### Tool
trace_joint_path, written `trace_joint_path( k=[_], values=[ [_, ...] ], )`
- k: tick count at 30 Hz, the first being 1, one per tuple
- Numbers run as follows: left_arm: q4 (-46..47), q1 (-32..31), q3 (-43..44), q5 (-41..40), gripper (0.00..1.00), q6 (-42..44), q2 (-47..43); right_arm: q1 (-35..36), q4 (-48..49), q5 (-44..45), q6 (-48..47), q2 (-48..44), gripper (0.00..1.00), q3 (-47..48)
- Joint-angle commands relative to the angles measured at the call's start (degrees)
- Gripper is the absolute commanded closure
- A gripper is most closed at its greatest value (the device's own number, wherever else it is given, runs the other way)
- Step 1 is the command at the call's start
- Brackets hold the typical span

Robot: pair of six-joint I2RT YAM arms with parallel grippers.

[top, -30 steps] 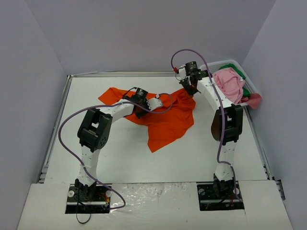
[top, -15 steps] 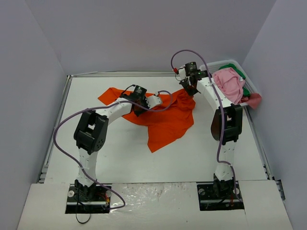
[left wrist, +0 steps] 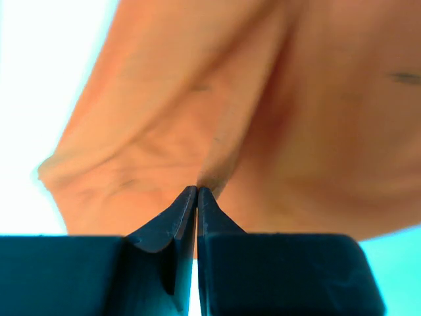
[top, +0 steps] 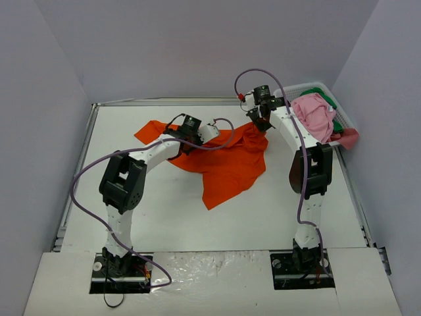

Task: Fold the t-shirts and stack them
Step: Flatten out the tshirt

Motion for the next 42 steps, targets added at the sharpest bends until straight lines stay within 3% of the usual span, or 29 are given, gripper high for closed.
trace_joint_path(
  k=[1, 3, 7, 12, 19, 27, 28, 30, 31, 35, 40, 42],
  values=[
    [7.11, 0.05, -0.09, -14.73, 0.98, -2.36, -6.57, 0.35, -0.78, 2.25, -0.68, -0.25, 1.0, 1.36],
    [9.04, 0.75, 0.6, -21.23, 0.98, -2.01, -8.24, 0.35, -0.78, 3.04, -0.94, -0.42, 1.0, 3.2],
    [7.82, 3.65, 4.03, -26.79, 0.98, -3.5, -12.37, 0.44, -0.87, 3.4, -1.21, -0.6, 1.0, 8.12],
    [2.65, 6.73, 5.18, -29.0, 0.98, -4.91, -18.7, 3.25, -0.78, -0.82, -2.96, -2.44, 1.0, 9.63],
    [2.89, 8.31, -4.56, -31.55, 0.98, -4.74, -26.44, 15.01, -1.04, -5.03, -7.35, -4.29, 1.0, 1.03],
    [2.19, 9.19, -10.72, -31.99, 0.98, -5.61, -29.52, 20.92, -1.4, -10.3, -8.94, -3.67, 1.0, -6.63],
    [2.19, 9.19, -10.9, -32.16, 0.98, -5.79, -29.61, 20.92, -1.75, -10.84, -8.94, -3.59, 0.86, -6.98],
    [2.28, 9.37, -11.17, -32.17, 0.98, -5.97, -29.79, 21.01, -2.1, -11.28, -9.12, -3.76, 0.75, -7.69],
    [2.19, 9.45, -11.17, -32.25, 0.98, -6.05, -29.7, 20.92, -2.01, -10.59, -9.12, -4.28, 0.65, -8.04],
    [2.28, 9.89, -10.82, -32.87, 0.98, -6.06, -29.09, 18.82, -1.92, -10.49, -8.86, -6.48, 0.46, -9.62],
    [2.1, 10.07, -10.55, -32.69, 0.98, -6.41, -28.38, 13.9, -1.66, -12.33, -7.45, -9.47, 0.48, -11.03],
    [2.1, 10.16, -10.55, -32.34, 0.98, -6.76, -28.29, 12.75, -1.66, -12.86, -7.19, -9.91, 0.62, -12.25]
  ],
)
